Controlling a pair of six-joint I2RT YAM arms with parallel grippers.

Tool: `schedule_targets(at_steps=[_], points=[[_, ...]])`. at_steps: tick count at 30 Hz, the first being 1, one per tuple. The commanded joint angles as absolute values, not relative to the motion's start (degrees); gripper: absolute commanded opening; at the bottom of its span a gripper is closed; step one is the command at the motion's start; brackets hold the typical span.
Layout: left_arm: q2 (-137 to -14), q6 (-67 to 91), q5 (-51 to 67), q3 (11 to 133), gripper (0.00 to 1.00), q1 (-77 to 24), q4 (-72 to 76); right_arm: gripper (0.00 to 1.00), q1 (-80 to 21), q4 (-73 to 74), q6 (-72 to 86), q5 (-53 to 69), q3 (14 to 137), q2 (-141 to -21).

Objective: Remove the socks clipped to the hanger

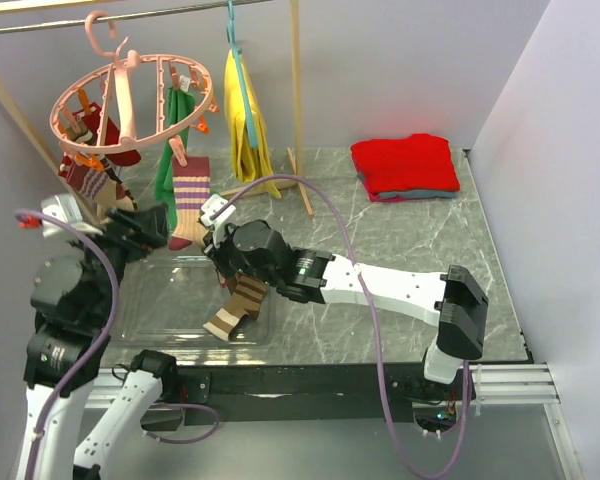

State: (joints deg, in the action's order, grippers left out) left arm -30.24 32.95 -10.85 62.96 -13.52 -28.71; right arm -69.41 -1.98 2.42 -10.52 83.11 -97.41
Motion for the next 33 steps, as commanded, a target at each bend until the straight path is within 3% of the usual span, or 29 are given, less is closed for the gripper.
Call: schedule_targets(at_steps=[1,10,22,25,29,31,33], points=[[-25.0,35.2,-7.0,56.8,0.96,-13.4,-34.4,0.00,-67.4,-2.1,7.7,3.1,84.2,-93.4],[-20.9,41.2,3.6,52.4,0.96,-13.4,-35.1,0.00,-63.1,-5.0,14.0,23.6,85.4,-94.0],[-23.7,49.0,0.2,52.6,0.99,-13.4,-41.3,0.00,-61.7,-8.4,15.4,29.4,84.2,-93.9],[-22.3,50.3,0.2,51.4,0.90,-13.4,-40.1,0.00,-61.8,-8.4,15.5,30.8,84.8,-94.6],[-18.9,50.6,-4.8,51.9,0.56,-13.4,-40.1,0.00,-61.7,-7.9,15.2,32.3,85.0,-95.2],[-17.8,50.5,-6.4,51.9,0.51,-13.4,-39.8,0.01,-61.7,-7.5,14.9,32.6,84.9,-95.3],[-16.7,50.6,-7.0,51.8,0.38,-13.4,-39.6,0.02,-61.7,-7.4,14.9,33.1,84.7,-95.4]])
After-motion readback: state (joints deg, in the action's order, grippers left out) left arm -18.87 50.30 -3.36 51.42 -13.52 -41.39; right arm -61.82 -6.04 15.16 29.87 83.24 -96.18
